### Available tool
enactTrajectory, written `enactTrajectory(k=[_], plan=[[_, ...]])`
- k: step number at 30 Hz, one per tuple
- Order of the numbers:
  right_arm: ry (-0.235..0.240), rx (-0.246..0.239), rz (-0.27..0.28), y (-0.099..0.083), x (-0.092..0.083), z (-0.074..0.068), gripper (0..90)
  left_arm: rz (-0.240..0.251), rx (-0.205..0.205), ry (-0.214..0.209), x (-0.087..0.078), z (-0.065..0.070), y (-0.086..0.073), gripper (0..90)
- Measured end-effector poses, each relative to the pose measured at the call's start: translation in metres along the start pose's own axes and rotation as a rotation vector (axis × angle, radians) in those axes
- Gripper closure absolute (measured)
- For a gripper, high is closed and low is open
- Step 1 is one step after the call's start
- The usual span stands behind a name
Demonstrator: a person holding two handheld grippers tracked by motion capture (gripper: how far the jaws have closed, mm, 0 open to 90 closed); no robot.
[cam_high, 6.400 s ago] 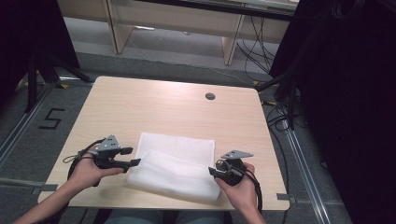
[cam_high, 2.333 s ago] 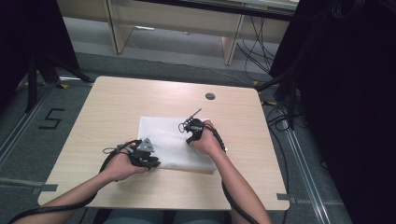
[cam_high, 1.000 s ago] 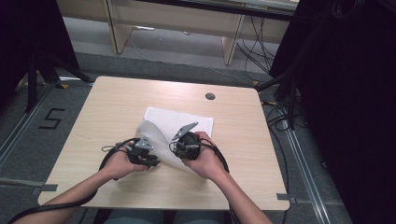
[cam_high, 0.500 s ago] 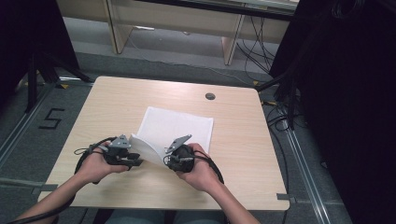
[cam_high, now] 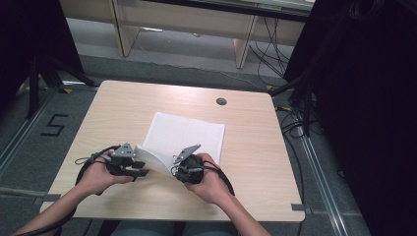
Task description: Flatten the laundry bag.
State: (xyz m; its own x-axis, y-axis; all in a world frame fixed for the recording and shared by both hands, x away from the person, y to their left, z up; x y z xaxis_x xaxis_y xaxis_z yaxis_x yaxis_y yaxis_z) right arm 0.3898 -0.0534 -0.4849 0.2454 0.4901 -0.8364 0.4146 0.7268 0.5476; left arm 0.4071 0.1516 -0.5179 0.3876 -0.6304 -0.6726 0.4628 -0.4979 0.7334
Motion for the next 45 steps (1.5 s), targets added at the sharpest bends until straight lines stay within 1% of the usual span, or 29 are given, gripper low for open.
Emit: enactTrajectory(k=[1,2,3,4,5,7,8,9,10,12,15,16,19,20,24,25,28,29,30,31,32,33,34,36,41,42,43,44,45], plan=[[-0.005,-0.016,0.013,0.000,0.002,0.000,87.5,-0.006,0.010,-0.005,-0.001,0.000,-0.001,61.8],[0.005,-0.013,-0.002,-0.001,0.001,-0.002,87.5,-0.007,0.011,-0.004,-0.002,0.000,-0.001,61.5],[0.001,-0.018,-0.001,-0.002,0.001,-0.002,87.4,-0.006,0.010,-0.001,-0.003,0.000,-0.002,61.2],[0.004,-0.021,-0.003,-0.003,0.002,-0.003,87.4,0.009,-0.004,-0.013,-0.002,0.001,-0.002,61.1],[0.006,-0.025,-0.005,-0.004,0.002,-0.004,87.3,-0.005,0.020,-0.013,-0.004,0.000,-0.003,60.9],[0.014,-0.020,-0.015,-0.006,0.002,-0.006,87.4,0.006,0.012,-0.010,-0.004,0.002,-0.004,60.7],[0.014,-0.029,-0.009,-0.006,0.004,-0.006,87.3,-0.002,0.016,-0.008,-0.005,0.002,-0.004,60.5],[0.016,-0.015,-0.016,-0.007,0.004,-0.008,87.2,-0.008,0.027,-0.010,-0.005,0.001,-0.005,60.5],[0.019,-0.015,-0.020,-0.008,0.004,-0.008,87.3,-0.008,0.010,-0.015,-0.004,0.002,-0.005,60.4],[0.021,-0.033,-0.025,-0.009,0.006,-0.008,87.2,-0.013,0.012,-0.016,-0.003,0.002,-0.006,60.1],[0.024,-0.032,-0.030,-0.010,0.007,-0.008,87.2,-0.010,0.014,-0.019,-0.003,0.003,-0.006,59.8],[0.026,-0.032,-0.032,-0.010,0.007,-0.009,87.2,-0.012,0.035,-0.021,-0.004,0.002,-0.005,59.7],[0.014,-0.038,-0.037,-0.011,0.007,-0.009,87.1,-0.013,0.036,-0.019,-0.005,0.002,-0.005,59.6],[0.013,-0.045,-0.039,-0.012,0.007,-0.008,87.1,-0.028,0.037,-0.021,-0.005,0.001,-0.006,59.6],[0.010,-0.041,-0.055,-0.016,0.007,-0.010,87.3,-0.037,0.043,-0.012,-0.006,0.002,-0.007,59.6],[0.010,-0.040,-0.056,-0.017,0.007,-0.009,87.3,-0.034,0.044,-0.029,-0.005,0.003,-0.007,59.6],[0.013,-0.046,-0.074,-0.022,0.007,-0.008,88.0,-0.025,0.046,-0.039,-0.005,0.004,-0.006,59.8],[0.017,-0.044,-0.080,-0.024,0.007,-0.009,88.0,-0.027,0.060,-0.044,-0.007,0.003,-0.006,60.0],[0.021,-0.044,-0.086,-0.025,0.007,-0.009,88.1,-0.027,0.060,-0.044,-0.007,0.003,-0.006,60.0],[0.020,-0.053,-0.090,-0.026,0.009,-0.009,88.3,0.001,0.020,-0.063,-0.010,0.005,-0.005,60.0],[0.016,-0.046,-0.107,-0.029,0.009,-0.010,88.3,-0.002,0.020,-0.060,-0.011,0.003,-0.005,59.9],[0.015,-0.056,-0.110,-0.030,0.010,-0.010,88.3,-0.002,0.020,-0.060,-0.011,0.003,-0.005,59.9],[0.021,-0.049,-0.120,-0.032,0.010,-0.011,88.2,0.013,0.008,-0.055,-0.015,0.002,-0.005,59.9],[0.022,-0.057,-0.119,-0.033,0.010,-0.010,88.2,0.017,0.008,-0.052,-0.017,0.001,-0.005,59.9],[0.029,-0.062,-0.155,-0.039,0.010,-0.011,88.1,0.035,-0.021,-0.014,-0.022,-0.008,-0.006,60.0],[0.028,-0.067,-0.159,-0.040,0.010,-0.011,88.2,0.035,-0.021,-0.014,-0.022,-0.008,-0.006,60.0],[0.028,-0.067,-0.159,-0.040,0.010,-0.011,88.2,0.037,-0.007,-0.005,-0.022,-0.010,-0.006,60.0],[0.032,-0.069,-0.164,-0.040,0.010,-0.011,88.2,0.032,-0.014,0.011,-0.022,-0.011,-0.006,60.0],[0.036,-0.082,-0.172,-0.041,0.010,-0.013,88.5,0.026,0.010,0.018,-0.023,-0.013,-0.005,59.9]])
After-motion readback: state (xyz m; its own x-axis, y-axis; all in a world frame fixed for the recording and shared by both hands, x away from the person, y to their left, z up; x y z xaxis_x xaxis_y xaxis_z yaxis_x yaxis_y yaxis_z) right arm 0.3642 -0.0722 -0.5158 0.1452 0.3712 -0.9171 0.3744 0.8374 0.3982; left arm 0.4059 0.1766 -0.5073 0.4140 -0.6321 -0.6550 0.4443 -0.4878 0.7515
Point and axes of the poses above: each handheld gripper's, and its own axes: x roughly forward along the jaws, y roughly out of its top, z roughly to its right, the point moved 5 cm from there along x, roughly forward along the jaws, and after that the axes turned 1 degree about x, right-handed, at the moved point
